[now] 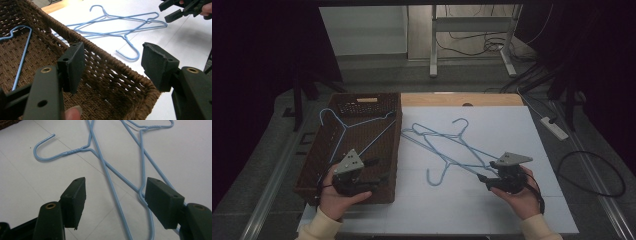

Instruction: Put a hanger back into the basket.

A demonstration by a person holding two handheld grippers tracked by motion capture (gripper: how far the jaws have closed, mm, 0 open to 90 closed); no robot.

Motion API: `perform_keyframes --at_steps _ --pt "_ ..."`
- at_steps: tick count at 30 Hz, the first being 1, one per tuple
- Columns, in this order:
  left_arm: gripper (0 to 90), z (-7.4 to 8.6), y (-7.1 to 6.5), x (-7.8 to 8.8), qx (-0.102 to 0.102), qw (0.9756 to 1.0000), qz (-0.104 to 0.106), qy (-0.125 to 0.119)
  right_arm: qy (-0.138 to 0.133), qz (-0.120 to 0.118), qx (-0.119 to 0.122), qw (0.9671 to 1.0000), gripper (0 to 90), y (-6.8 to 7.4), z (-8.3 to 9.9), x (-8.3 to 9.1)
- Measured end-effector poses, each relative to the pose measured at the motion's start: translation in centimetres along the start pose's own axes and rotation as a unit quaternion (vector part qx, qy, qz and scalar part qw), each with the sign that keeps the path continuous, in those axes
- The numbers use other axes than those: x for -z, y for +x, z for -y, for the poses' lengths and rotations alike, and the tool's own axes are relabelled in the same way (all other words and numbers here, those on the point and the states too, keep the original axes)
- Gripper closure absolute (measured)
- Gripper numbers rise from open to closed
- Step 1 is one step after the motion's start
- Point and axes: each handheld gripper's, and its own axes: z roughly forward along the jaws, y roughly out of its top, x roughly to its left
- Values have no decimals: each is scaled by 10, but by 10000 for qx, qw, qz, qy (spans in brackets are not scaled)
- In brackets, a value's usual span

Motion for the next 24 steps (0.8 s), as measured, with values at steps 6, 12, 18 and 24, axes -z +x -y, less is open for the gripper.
perform_keyframes --at_steps 6,12,18,24 --pt "354 -1 -1 1 -11 10000 -20 -9 53 -13 50 10000 359 1 -3 -2" --pt "354 -2 -5 1 -55 10000 -20 21 200 209 85 9995 362 -2 -12 -5" --pt "353 -1 -6 2 -72 10000 5 21 473 352 74 9982 377 -9 -26 -14" --pt "352 -2 -6 3 -78 10000 29 10 838 300 35 9960 429 -18 -42 -32"
